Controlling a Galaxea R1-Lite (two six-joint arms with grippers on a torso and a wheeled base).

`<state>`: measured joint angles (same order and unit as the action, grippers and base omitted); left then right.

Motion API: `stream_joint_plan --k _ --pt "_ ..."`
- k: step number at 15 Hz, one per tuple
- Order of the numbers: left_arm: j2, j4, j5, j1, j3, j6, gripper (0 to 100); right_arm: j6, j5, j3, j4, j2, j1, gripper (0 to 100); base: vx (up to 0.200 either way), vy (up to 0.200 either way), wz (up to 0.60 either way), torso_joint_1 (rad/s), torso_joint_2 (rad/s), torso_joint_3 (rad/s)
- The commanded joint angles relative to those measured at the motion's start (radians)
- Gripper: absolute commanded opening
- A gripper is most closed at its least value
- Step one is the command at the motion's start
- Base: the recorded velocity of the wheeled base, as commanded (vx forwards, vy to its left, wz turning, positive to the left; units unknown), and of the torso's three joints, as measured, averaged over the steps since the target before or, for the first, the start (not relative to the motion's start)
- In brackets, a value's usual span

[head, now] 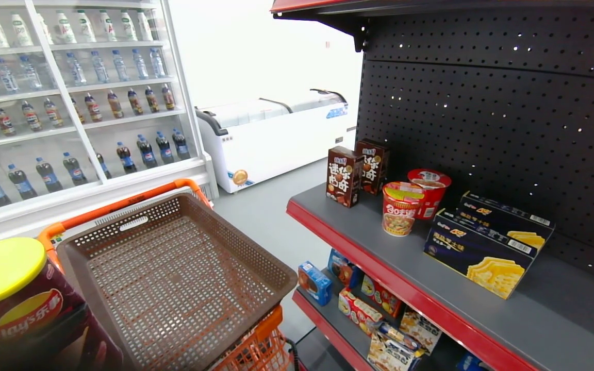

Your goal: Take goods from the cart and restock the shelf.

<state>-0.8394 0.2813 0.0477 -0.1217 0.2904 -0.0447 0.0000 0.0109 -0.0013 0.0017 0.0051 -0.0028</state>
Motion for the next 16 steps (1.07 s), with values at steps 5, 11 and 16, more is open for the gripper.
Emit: stream_joint_plan --k 5,11,16 --pt "-0.004 0.001 0.001 -0.001 0.006 0.025 0 0.0 0.001 0.0 0.0 0.001 0.001 100 0.0 0.0 -0.48 -0.003 0.0 0.001" --pt "-0.006 0.001 0.003 -0.003 0.001 0.025 0 0.0 0.001 0.0 0.0 0.001 0.001 100 0.0 0.0 -0.6 0.003 0.0 0.001" --pt "-0.003 0.001 0.001 -0.001 -0.002 0.025 0 0.0 0.001 0.0 0.0 0.001 0.001 100 0.0 0.0 -0.6 0.002 0.0 0.001"
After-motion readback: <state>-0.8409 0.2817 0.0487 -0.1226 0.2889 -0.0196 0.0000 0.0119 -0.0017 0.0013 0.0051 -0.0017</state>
